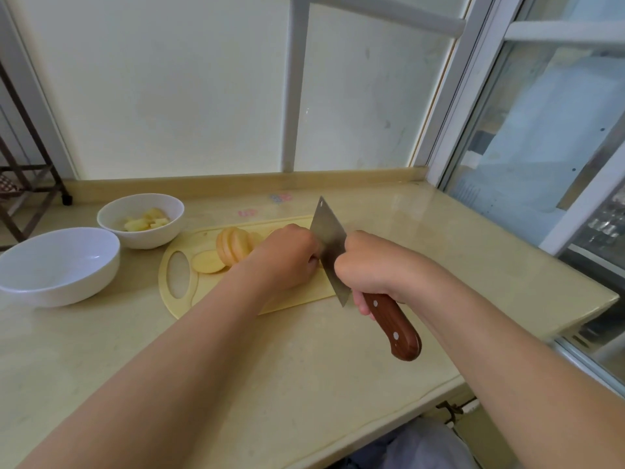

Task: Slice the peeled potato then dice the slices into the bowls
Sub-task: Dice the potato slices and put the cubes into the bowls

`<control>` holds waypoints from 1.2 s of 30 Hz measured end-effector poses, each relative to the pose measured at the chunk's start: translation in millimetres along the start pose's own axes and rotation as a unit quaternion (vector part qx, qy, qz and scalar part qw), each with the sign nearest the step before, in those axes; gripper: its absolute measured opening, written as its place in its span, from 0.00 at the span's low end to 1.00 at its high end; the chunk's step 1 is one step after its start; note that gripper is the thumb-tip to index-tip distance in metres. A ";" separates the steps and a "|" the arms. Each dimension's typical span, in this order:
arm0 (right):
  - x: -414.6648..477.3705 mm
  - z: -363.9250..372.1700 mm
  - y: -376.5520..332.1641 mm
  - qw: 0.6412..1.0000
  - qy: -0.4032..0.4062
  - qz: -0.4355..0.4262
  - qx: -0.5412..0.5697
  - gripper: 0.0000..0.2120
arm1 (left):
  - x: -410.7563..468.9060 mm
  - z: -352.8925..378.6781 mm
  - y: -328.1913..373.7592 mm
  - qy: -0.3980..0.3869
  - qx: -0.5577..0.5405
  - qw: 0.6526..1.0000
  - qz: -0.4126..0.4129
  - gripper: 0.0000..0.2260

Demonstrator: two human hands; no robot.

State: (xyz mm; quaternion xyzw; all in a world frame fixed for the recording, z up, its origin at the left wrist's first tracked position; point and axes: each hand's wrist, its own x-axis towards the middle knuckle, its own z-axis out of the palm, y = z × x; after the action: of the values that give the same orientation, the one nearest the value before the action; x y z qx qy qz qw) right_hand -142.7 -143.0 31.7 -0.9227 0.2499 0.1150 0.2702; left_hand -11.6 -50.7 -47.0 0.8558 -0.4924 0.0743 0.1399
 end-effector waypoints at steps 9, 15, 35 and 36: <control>44.2 -4.2 -7.7 0.998 0.025 0.007 0.064 0.08 | -0.2 -5.8 4.9 -0.010 -0.020 0.999 -0.040 0.08; 35.1 -3.3 17.7 0.983 0.061 0.004 0.171 0.07 | 0.7 -8.9 7.9 0.007 -0.085 0.990 -0.114 0.07; 36.1 -9.3 102.0 0.970 0.089 0.057 0.219 0.06 | 3.0 -5.0 15.4 -0.054 -0.111 0.969 -0.213 0.11; 39.9 -7.7 102.4 0.978 0.099 0.050 0.179 0.08 | 2.7 -4.4 15.5 -0.054 -0.112 0.969 -0.214 0.11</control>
State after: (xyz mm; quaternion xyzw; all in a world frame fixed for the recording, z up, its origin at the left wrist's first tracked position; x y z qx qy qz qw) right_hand -161.9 -237.9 -20.9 -0.8525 0.3375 -0.0099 0.3990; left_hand -23.5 -59.0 -39.5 0.9230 -0.3098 -0.0587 0.2205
